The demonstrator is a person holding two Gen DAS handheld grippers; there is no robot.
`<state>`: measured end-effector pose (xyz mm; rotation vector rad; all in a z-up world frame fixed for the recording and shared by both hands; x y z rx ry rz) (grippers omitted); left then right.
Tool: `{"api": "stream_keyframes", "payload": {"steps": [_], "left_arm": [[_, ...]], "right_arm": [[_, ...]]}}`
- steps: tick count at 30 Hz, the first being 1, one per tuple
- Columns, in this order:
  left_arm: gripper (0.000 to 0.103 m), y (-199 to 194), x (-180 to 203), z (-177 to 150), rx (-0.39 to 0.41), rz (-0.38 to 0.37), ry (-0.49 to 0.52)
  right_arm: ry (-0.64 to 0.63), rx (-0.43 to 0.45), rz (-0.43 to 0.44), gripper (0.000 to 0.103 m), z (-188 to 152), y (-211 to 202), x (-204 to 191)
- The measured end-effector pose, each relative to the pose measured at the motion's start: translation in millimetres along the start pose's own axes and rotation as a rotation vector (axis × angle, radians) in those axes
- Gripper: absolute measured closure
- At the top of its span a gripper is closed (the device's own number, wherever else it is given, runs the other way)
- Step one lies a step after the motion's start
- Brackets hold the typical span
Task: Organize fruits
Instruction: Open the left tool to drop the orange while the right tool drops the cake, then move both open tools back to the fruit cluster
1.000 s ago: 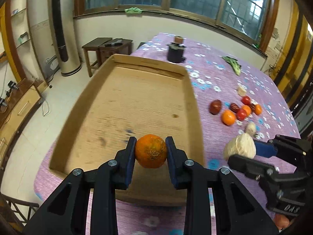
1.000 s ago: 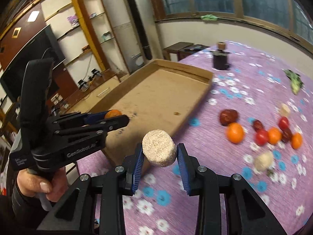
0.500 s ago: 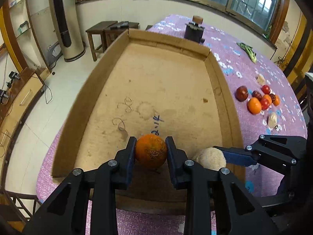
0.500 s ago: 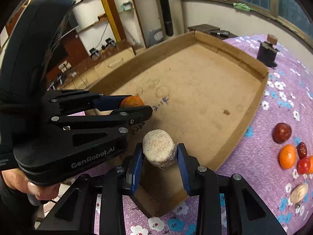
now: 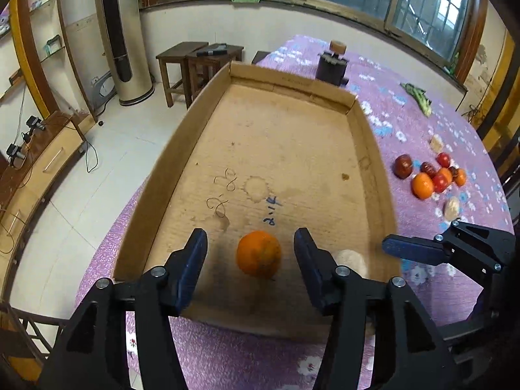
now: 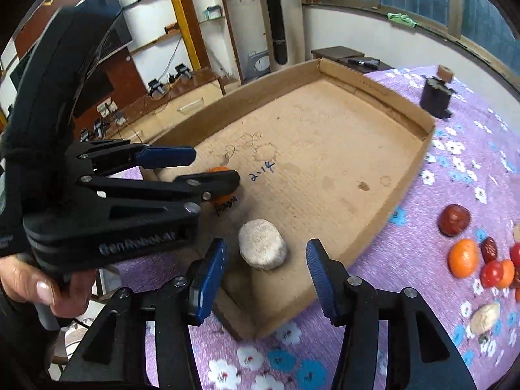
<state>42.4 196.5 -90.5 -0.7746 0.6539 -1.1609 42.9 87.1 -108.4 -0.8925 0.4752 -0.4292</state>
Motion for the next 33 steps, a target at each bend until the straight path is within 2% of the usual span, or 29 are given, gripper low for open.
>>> {"api": "stream_keyframes", "payload": {"steps": [7,13,22,33], "left_arm": [[0.049,-21.2,21.3,1.6,0.033,-0.039,0.026],[0.049,-33.2,52.2,-0.3,0.041,-0.09,0.069],[0.049,-43.6,104.3,-5.8,0.034,-0.165,0.138],[0.049,-46.6,160.9,-8.5,0.022,-0.236,0.205]], "right_arm": [[0.074,0.099,-0.015,0.047,-20.4,-51.9,13.5],[0.153,0.139,-0.063,0.047,-52.5,-89.3,39.1],[0.289,0.188,-0.133,0.047,-93.7,-131.2,85.6],[0.393,0.233,-0.204,0.047,-123.3,-164.5,132.2]]}}
Point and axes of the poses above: each gripper's, at about its wrist camera, not at the fingertips, and y roughly the way its jaws point, x to its right, z to its top, the point moved 5 cm from there along y, roughly the way its jaws point, and after that the axes turned 9 degrees about z, right-handed, at the moved point
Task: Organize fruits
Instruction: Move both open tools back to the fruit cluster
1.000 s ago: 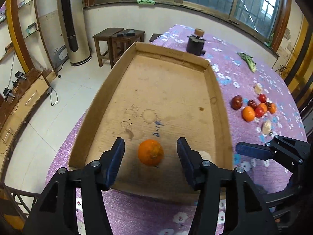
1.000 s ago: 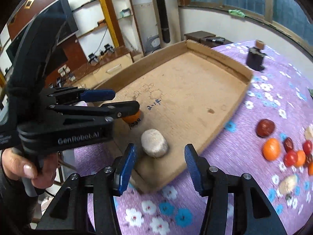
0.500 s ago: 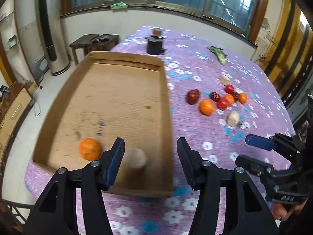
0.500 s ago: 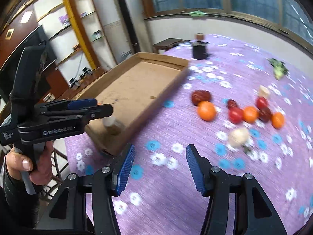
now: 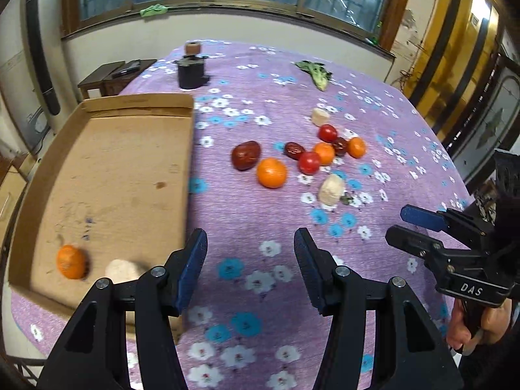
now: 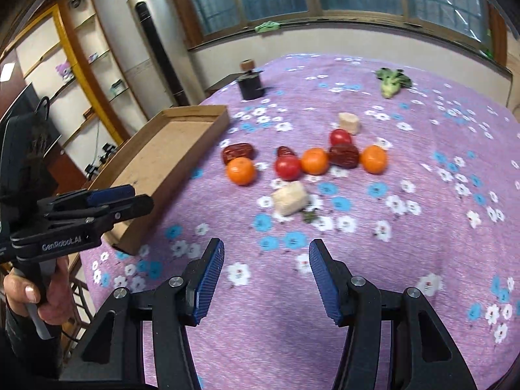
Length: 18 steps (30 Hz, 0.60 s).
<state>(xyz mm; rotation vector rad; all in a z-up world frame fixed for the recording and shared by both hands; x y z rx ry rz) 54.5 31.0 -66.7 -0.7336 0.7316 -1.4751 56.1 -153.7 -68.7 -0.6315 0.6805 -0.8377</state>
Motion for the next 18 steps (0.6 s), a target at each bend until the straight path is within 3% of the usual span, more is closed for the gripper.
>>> {"api": "stream_keyframes", "payload": {"steps": [18], "left_arm": [[0.049,56.6,24.7,20.1,-0.087,-0.066,-0.014]], "right_arm": [[0.065,0.01,-0.129,0.047,22.8,19.2,78.7]]}}
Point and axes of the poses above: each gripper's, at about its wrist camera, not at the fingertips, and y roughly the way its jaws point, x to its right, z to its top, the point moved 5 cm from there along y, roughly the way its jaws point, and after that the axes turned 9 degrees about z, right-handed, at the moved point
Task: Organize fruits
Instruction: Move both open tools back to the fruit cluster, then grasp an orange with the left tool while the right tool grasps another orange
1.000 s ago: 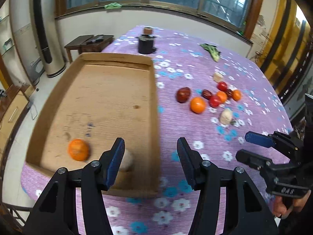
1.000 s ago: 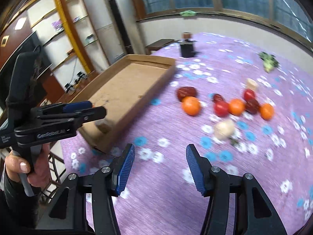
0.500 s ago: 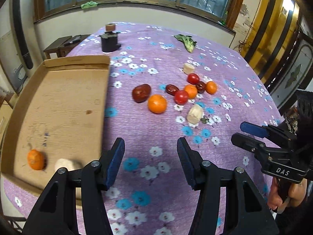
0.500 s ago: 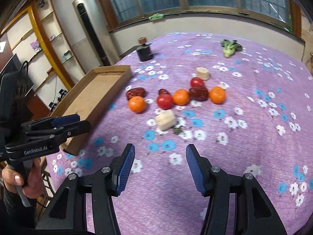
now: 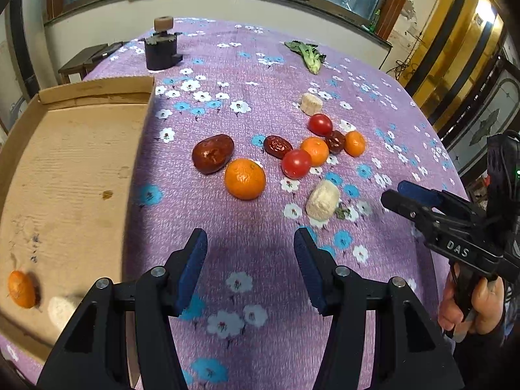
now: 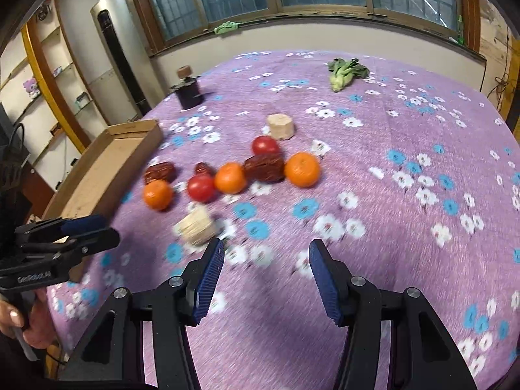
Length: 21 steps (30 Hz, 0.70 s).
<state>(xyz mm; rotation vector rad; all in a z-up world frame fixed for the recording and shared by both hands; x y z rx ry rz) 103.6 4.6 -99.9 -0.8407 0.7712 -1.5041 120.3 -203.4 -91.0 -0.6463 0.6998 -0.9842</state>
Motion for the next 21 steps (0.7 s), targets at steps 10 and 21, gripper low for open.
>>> {"api": "stream_keyframes", "payload": {"steps": [10,21], "left_arm": [[0.049,41.1,2.3,21.2,-0.052,-0.005,-0.05],[0.072,48.1,5.1,26.8,-0.022,0.023,-0.025]], "right_arm": [[0.012,0.001,-0.051,0.047,35.8,39.6,31.8],[0.001,-0.004,-0.041,0.071,45.5,57.9,38.6]]}}
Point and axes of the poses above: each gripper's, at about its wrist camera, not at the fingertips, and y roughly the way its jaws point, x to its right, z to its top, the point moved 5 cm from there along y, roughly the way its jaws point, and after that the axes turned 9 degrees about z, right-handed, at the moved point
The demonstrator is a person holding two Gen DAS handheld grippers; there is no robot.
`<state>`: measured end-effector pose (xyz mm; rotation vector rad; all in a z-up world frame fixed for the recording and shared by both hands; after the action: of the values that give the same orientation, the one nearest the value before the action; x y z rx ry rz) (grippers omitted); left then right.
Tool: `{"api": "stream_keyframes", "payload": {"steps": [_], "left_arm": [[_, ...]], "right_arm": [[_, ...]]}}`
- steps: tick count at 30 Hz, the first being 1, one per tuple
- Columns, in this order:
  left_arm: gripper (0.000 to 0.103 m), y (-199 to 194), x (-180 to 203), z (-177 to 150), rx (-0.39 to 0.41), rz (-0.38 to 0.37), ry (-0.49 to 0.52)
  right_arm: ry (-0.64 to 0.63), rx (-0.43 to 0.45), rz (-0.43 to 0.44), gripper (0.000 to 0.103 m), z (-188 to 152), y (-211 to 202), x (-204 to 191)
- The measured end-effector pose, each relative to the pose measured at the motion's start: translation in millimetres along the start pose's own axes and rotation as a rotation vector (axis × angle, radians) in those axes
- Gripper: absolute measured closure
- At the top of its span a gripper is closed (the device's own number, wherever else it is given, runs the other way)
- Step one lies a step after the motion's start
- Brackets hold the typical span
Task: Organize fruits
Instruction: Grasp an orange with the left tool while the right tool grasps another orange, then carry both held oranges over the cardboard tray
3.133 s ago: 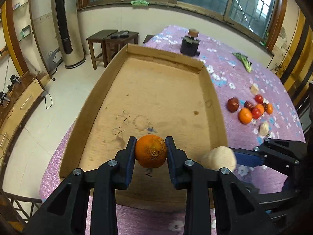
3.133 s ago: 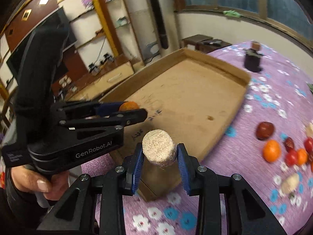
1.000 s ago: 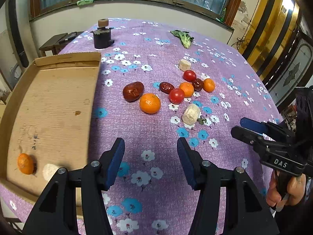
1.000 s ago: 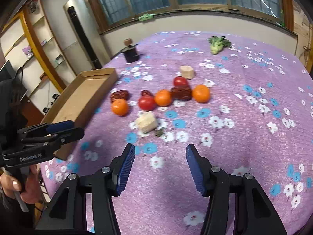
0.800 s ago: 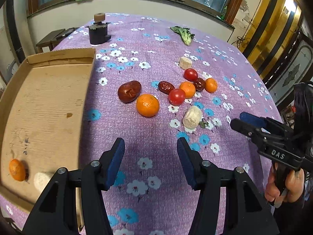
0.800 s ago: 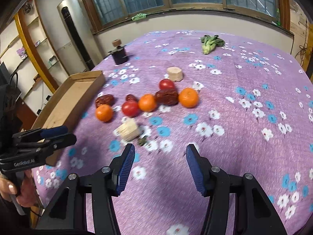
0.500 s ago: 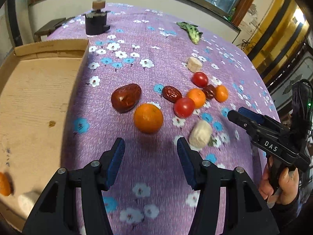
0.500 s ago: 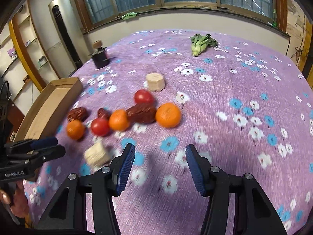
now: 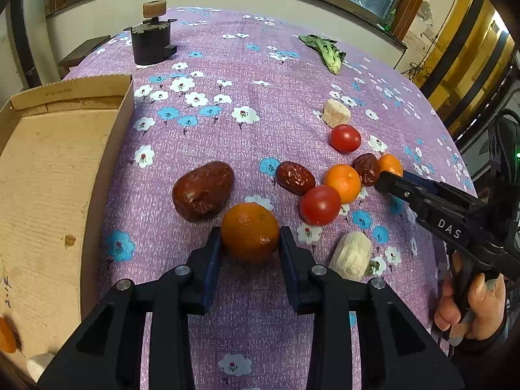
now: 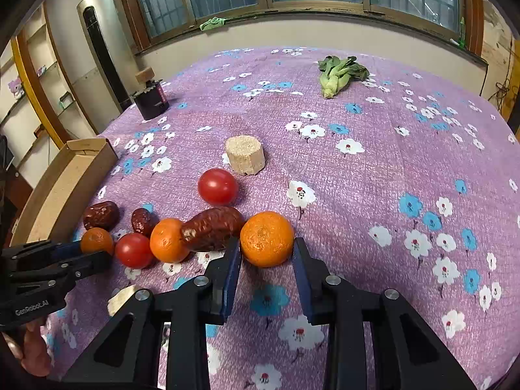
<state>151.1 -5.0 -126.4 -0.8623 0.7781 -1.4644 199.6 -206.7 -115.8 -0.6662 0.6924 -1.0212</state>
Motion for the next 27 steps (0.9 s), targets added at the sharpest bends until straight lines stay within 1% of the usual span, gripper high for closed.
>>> {"api": "stream_keyframes", "payload": {"steps": [6,12,18,27], "left_arm": [[0.072,-16.7,-2.2,-13.9,0.01,-0.025,-0.001],[0.072,-40.2,-3.5,-26.6,0.039,-0.035,0.007],[0.072,-63.5,-13.9,-33.3,0.079,-0.025,-0.008],[0.072,-91.0,-43.0,-41.7,0.132,0.022,-0.036]], "right_arm": [[0.024,0.031,0.028,0.071,-11.1,-28.6,-7.5],[0.037,0.056,0.069,0.071,-26.5,-54.5,-29.7],[0.024,0.053,0.099,0.071,-37.6,-62.9,-55.6],[-0.032,0.039,0.154,0.071,-47.9,-66.7,-103.0]]}}
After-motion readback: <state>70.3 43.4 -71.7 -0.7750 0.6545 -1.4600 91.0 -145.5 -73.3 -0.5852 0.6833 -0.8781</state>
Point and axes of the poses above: each gripper's, at about its wrist camera, not at the fingertips, and y roughly the way its jaws point, x to its right, z to its top, the point moved 5 cm from there along y, roughly the way its jaws point, and after that the axes turned 9 degrees about z, right-handed, at the moved point
